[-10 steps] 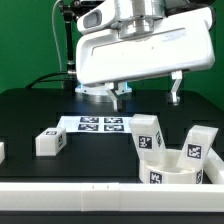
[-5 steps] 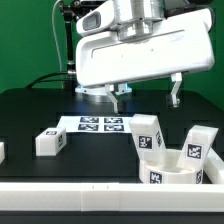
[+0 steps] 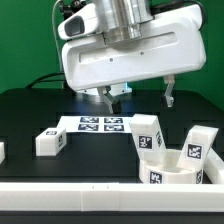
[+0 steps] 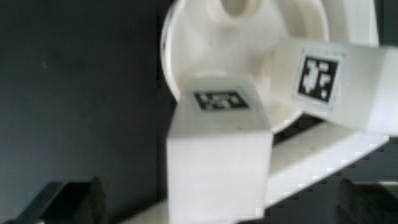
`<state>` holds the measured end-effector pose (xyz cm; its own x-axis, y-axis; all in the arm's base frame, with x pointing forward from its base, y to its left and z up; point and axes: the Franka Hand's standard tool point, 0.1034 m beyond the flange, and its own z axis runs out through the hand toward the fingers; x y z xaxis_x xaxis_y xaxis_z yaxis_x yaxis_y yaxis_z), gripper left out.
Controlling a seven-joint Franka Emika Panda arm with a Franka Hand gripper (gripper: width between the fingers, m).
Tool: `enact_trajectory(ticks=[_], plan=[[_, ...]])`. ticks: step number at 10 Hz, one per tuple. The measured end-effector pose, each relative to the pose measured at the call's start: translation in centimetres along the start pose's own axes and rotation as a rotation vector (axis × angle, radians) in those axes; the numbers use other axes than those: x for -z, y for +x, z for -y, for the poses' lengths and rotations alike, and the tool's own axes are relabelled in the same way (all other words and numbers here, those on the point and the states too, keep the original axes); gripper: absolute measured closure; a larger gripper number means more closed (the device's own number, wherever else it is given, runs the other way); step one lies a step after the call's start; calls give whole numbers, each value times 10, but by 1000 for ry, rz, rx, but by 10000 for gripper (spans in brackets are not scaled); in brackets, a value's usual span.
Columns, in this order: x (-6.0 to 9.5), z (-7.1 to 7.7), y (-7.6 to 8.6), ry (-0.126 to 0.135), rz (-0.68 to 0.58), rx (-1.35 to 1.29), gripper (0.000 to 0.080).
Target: Assemble stool
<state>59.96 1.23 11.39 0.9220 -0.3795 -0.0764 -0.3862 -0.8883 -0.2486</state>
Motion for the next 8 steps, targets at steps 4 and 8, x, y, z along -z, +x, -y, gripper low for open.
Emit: enact_trajectory(ticks=[4, 8], plan=[[-1, 1, 4, -53, -30, 172, 150], [-3, 4, 4, -95, -20, 542, 150]])
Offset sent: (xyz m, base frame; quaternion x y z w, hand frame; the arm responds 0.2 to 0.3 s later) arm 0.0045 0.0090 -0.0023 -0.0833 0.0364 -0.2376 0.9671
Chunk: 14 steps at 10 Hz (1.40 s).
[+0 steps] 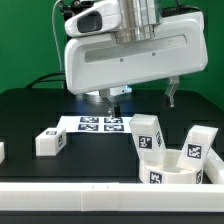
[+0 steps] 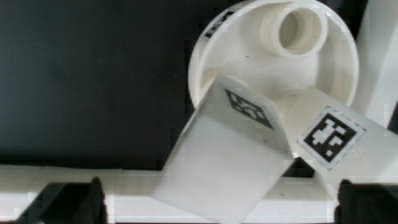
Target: Assemble stool
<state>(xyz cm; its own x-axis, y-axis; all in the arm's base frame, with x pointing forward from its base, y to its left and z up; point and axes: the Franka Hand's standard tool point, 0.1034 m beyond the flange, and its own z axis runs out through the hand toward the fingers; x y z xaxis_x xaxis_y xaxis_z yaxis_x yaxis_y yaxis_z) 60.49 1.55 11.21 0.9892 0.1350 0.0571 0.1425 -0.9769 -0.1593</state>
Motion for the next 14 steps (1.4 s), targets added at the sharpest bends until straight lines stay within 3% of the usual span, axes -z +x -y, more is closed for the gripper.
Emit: enact_trajectory(ticks=[3, 4, 7, 11, 14], plan=[[0, -2, 0, -5, 2, 170, 150], [0, -1, 2, -32, 0, 316, 150], [-6, 11, 5, -68, 23, 556, 150], [-6, 4, 3, -77, 38, 734, 150], [-23, 12, 5, -65, 51, 743, 150]])
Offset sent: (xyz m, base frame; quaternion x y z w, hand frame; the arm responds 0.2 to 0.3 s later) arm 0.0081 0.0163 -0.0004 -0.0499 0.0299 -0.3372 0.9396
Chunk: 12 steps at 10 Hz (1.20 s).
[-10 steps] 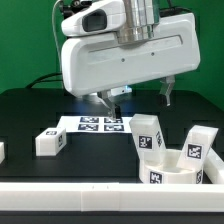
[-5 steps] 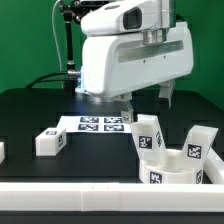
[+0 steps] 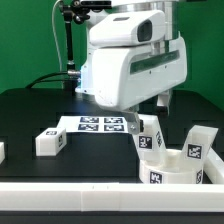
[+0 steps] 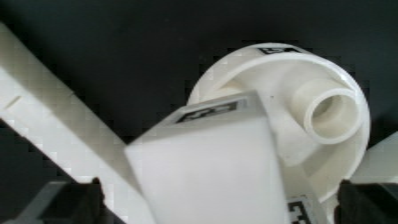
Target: Assemble stool
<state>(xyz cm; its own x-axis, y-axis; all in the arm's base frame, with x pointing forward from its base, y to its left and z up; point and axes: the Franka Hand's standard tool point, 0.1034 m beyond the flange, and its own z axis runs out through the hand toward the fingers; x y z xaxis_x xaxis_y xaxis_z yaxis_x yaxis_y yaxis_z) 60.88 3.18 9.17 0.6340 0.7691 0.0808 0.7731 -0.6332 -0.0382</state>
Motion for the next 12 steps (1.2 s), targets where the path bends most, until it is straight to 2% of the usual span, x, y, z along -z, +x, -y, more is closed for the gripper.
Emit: enact_trajectory(ticks=[3, 6, 7, 8, 9, 12], plan=[[-5, 7, 5, 8, 3, 1, 150], [-5, 6, 4, 8, 4, -3, 162], [-5, 5, 3, 8, 4, -3, 347], [-5, 5, 3, 8, 4, -5, 347], [-5, 5, 2, 8, 4, -5, 453], [-5, 4, 2, 8, 4, -31, 453]])
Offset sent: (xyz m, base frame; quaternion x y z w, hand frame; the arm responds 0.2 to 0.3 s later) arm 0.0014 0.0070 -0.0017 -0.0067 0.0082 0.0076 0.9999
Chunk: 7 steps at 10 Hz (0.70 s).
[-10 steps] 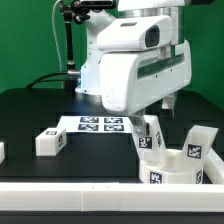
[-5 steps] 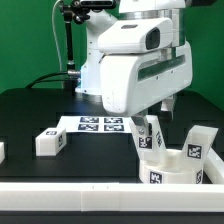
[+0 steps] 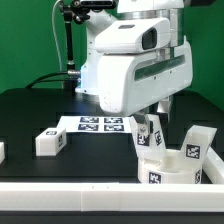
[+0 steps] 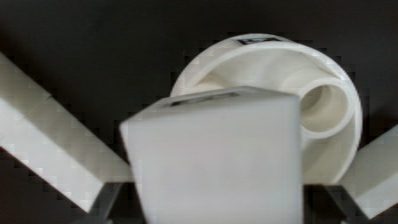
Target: Assemble stool
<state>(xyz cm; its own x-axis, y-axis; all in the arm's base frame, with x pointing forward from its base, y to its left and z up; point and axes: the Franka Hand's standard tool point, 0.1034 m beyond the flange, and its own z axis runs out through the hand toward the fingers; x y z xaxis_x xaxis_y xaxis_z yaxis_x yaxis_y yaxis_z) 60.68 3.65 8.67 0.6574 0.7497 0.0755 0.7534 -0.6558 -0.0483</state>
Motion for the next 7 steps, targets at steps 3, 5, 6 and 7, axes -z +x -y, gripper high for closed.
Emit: enact_trajectory(ticks=[3, 5, 6, 7], plan=[[-1, 1, 0, 8, -1, -316, 453], [-2, 2, 0, 13, -3, -559, 453], [-2, 4, 4, 9, -6, -681, 453], [-2, 8, 11, 4, -14, -784, 453]])
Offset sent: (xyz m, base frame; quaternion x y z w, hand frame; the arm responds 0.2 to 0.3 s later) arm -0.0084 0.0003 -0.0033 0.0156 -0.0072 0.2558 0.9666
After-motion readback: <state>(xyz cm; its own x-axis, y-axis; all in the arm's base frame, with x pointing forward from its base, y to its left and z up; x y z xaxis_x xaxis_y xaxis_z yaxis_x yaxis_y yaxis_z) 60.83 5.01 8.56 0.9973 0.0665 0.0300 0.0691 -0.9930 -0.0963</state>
